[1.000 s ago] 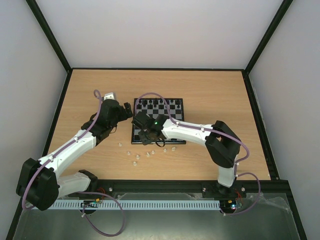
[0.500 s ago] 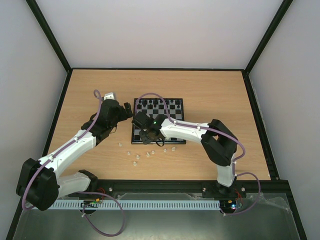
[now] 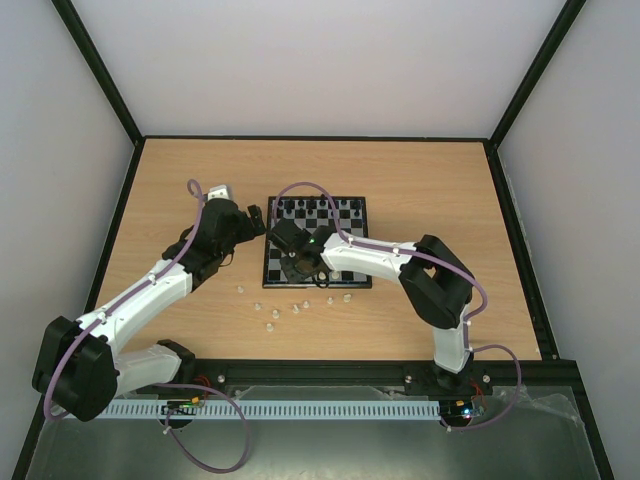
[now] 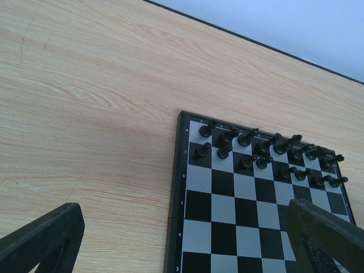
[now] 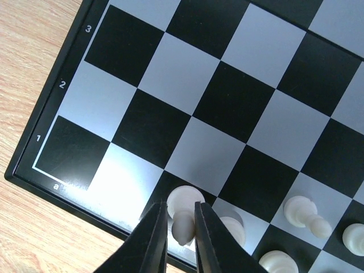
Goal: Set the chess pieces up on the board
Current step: Place the chess piece on the chessboard, then adjust the chess piece on the chessboard.
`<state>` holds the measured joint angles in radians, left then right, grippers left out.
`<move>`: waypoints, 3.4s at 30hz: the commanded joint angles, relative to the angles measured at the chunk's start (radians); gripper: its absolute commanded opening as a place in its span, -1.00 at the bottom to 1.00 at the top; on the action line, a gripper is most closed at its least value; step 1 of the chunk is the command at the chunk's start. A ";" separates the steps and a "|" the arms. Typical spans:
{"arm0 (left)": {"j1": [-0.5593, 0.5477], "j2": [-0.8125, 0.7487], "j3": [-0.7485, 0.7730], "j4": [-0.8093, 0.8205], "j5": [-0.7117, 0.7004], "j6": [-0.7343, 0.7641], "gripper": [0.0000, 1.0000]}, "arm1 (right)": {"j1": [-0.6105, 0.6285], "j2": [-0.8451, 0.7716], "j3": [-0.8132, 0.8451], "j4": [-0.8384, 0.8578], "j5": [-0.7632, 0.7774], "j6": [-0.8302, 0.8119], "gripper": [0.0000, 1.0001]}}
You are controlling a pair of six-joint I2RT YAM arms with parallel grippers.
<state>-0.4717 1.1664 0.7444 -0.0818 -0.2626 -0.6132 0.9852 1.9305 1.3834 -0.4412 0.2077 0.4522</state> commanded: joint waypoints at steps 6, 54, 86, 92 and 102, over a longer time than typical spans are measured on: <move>0.005 -0.013 -0.002 -0.001 -0.003 -0.002 0.99 | -0.005 0.003 0.013 -0.024 -0.024 -0.009 -0.59; 0.020 -0.009 -0.024 0.025 0.021 -0.002 0.99 | -0.131 -0.748 -0.646 0.276 0.155 0.080 0.98; 0.054 -0.043 -0.037 0.029 0.083 -0.026 0.99 | -0.139 0.118 0.325 0.079 0.033 -0.016 -0.06; 0.055 -0.066 -0.042 0.025 0.074 -0.027 0.99 | -0.148 0.235 0.447 0.037 0.062 -0.002 -0.24; 0.056 -0.068 -0.041 0.025 0.076 -0.025 0.99 | -0.164 0.340 0.579 -0.019 0.113 0.007 -0.50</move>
<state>-0.4202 1.1133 0.7162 -0.0589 -0.1833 -0.6365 0.8333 2.2307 1.8999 -0.3946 0.2916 0.4557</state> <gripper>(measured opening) 0.995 0.259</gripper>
